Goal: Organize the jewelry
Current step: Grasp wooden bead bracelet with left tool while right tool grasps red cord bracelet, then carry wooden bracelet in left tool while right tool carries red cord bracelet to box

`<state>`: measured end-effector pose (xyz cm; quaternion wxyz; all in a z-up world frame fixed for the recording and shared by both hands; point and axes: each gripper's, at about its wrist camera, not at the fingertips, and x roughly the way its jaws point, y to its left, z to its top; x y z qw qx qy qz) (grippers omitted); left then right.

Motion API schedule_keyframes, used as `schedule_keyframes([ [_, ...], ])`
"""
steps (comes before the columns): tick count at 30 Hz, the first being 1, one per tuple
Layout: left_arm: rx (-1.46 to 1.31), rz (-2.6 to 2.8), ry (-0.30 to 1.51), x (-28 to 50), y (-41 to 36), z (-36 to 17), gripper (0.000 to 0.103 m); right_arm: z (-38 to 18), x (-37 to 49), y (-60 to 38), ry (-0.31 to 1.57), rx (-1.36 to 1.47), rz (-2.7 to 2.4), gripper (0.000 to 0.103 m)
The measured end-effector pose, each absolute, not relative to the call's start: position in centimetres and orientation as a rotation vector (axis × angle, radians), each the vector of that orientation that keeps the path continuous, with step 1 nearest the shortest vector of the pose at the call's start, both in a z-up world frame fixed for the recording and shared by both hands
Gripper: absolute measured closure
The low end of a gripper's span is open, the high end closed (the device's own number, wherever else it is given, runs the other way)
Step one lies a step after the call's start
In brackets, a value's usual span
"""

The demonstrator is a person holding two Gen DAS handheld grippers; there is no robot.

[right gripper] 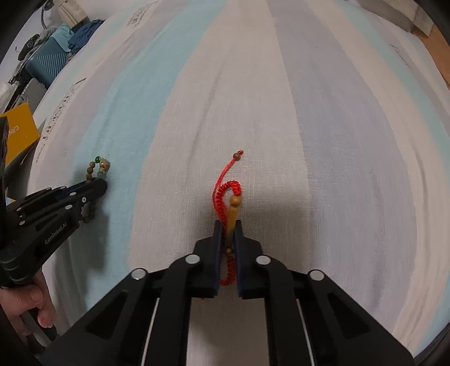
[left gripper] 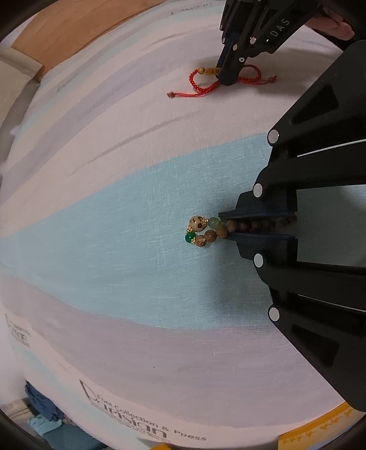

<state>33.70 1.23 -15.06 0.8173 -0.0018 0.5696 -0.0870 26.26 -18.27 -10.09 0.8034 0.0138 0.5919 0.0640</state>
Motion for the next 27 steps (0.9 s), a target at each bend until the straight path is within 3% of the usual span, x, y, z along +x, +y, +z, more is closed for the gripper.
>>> schedule_keyframes([
  [27, 0.006, -0.175, 1.094, 27.8, 2.4, -6.1, 0.096, -3.0, 21.0, -18.6, 1.152, 0.05, 0.129, 0.096],
])
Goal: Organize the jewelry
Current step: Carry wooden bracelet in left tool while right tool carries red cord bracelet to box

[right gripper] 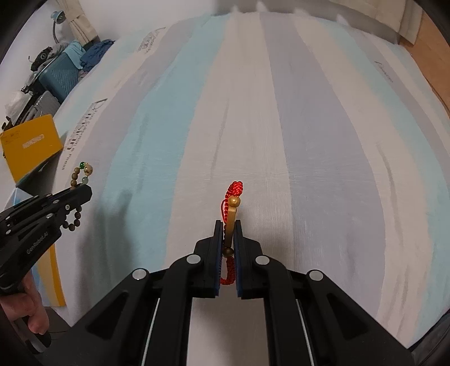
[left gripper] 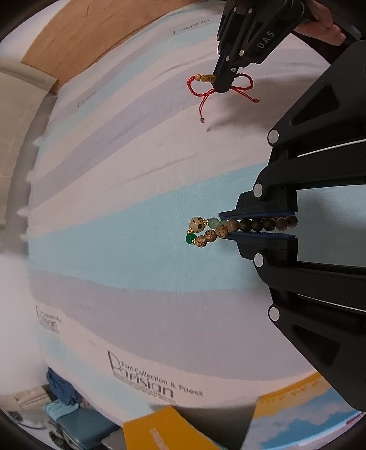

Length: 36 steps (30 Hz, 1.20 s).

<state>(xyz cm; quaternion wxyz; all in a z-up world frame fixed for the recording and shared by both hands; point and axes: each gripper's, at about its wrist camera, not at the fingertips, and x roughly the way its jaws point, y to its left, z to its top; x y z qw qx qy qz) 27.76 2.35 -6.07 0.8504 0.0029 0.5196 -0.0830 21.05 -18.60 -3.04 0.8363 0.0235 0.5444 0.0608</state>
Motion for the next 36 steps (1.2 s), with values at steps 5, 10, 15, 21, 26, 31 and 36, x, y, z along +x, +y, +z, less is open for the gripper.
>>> schedule_keyframes([
  [5, 0.009, -0.16, 1.072, 25.5, 3.3, -4.0, 0.096, -1.3, 19.2, -17.8, 1.126, 0.05, 0.137, 0.096],
  [10, 0.009, -0.138, 1.042, 23.0, 4.6, -1.9, 0.096, 0.7, 16.8, -16.2, 1.092, 0.041, 0.161, 0.096],
  [15, 0.005, -0.108, 1.016, 20.3, 6.7, 0.0, 0.096, 2.7, 14.7, -13.7, 1.055, 0.03, 0.195, 0.096],
  [21, -0.006, -0.061, 0.996, 17.1, 10.1, 1.9, 0.096, 4.5, 12.4, -9.8, 1.025, 0.005, 0.246, 0.096],
  [26, -0.018, -0.012, 0.981, 14.4, 13.7, 3.4, 0.096, 5.4, 10.9, -5.8, 1.008, -0.017, 0.305, 0.096],
  [31, -0.045, 0.057, 0.976, 11.6, 18.7, 4.5, 0.096, 6.2, 9.4, -0.9, 0.994, -0.045, 0.373, 0.096],
  [36, -0.076, 0.132, 0.984, 9.0, 24.0, 4.8, 0.096, 6.8, 7.9, 5.1, 0.981, -0.079, 0.464, 0.096],
])
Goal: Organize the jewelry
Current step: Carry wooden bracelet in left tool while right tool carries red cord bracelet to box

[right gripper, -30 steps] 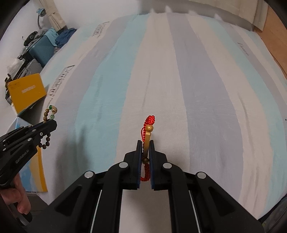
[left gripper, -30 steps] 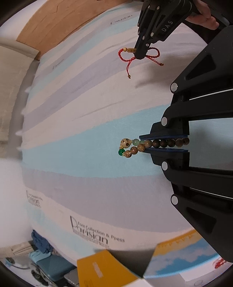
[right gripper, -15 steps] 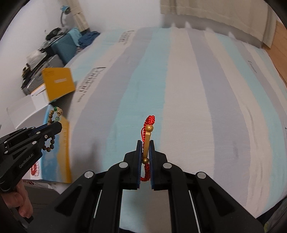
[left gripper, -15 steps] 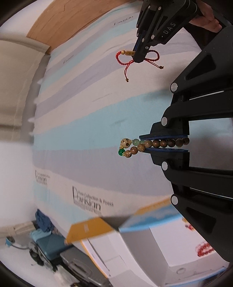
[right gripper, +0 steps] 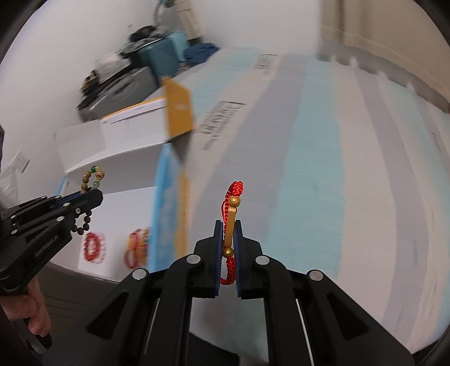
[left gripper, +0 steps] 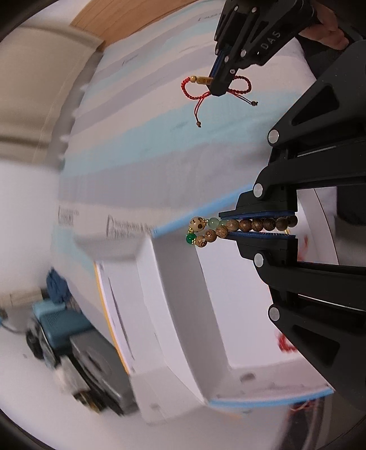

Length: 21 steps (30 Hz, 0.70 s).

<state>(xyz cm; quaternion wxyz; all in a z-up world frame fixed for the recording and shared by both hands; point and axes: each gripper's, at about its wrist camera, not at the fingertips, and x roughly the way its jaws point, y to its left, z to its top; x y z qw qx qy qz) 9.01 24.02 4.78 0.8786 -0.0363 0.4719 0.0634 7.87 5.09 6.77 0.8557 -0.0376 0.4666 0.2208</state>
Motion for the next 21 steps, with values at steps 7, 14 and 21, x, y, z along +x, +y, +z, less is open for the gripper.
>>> schedule_keyframes([
  [7, -0.138, 0.234, 0.998, 5.1, 31.1, 4.5, 0.096, 5.9, 5.9, 13.2, 0.994, -0.136, 0.572, 0.096],
  [14, -0.194, 0.3, 1.038, 2.7, 36.3, 2.6, 0.096, 4.0, 5.2, 19.2, 1.031, -0.194, 0.629, 0.097],
  [21, -0.265, 0.332, 1.131, 1.7, 40.3, -1.3, 0.096, -0.1, 5.9, 23.0, 1.142, -0.272, 0.619, 0.096],
])
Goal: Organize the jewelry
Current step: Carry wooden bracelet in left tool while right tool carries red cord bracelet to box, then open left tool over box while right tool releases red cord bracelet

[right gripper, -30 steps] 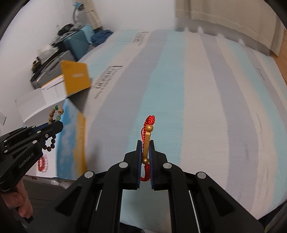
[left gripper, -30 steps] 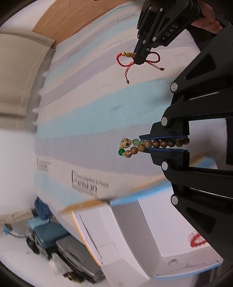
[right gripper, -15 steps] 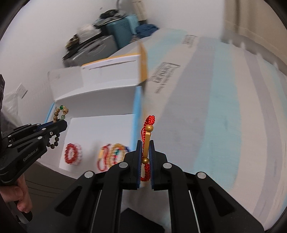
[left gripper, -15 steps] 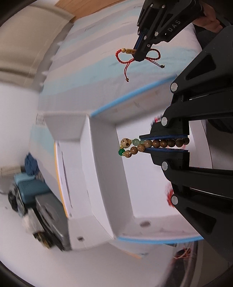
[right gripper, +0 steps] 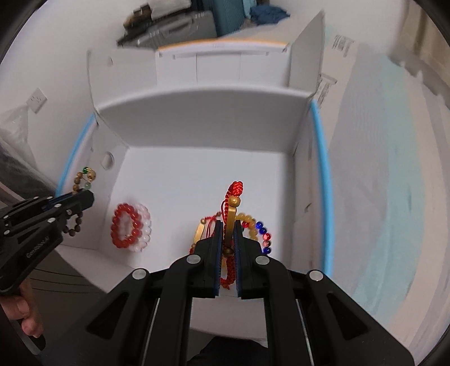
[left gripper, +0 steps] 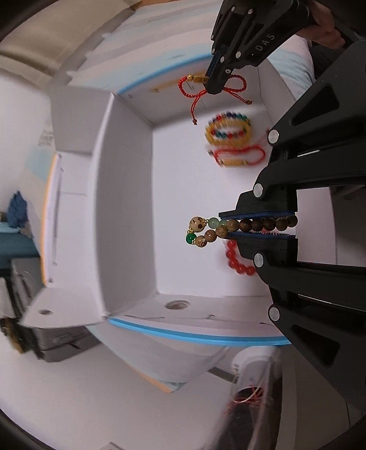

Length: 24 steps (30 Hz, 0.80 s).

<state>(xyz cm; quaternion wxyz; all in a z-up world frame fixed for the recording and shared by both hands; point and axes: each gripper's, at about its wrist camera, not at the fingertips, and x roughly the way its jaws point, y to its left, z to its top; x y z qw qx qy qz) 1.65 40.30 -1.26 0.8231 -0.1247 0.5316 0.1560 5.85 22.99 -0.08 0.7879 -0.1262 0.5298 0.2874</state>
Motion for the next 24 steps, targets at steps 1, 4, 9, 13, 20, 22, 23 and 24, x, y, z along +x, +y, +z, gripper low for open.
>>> schedule_keyframes([
  [1, -0.272, 0.329, 1.149, 1.6, 40.7, -1.9, 0.096, -0.8, 6.0, 23.5, 1.162, -0.288, 0.612, 0.096],
  [4, -0.284, 0.326, 1.193, 1.8, 41.3, -3.6, 0.096, -2.6, 6.4, 24.2, 1.202, -0.316, 0.591, 0.096],
  [9, -0.29, 0.311, 1.273, 2.8, 42.1, -6.2, 0.096, -4.7, 7.1, 24.5, 1.257, -0.337, 0.561, 0.096],
  [13, -0.286, 0.308, 1.297, 3.2, 42.2, -7.1, 0.096, -5.6, 7.4, 24.5, 1.277, -0.347, 0.556, 0.096],
  [20, -0.274, 0.317, 1.318, 3.5, 42.4, -7.6, 0.095, -6.2, 7.7, 24.4, 1.283, -0.349, 0.552, 0.093],
  [22, -0.275, 0.324, 1.322, 3.6, 42.5, -7.8, 0.092, -6.1, 7.7, 24.4, 1.281, -0.345, 0.548, 0.086],
  [23, -0.274, 0.328, 1.317, 3.5, 42.5, -7.7, 0.092, -6.0, 7.4, 24.7, 1.277, -0.344, 0.551, 0.074],
  [24, -0.272, 0.332, 1.313, 3.5, 42.5, -7.6, 0.092, -5.9, 7.3, 24.7, 1.27, -0.344, 0.551, 0.065],
])
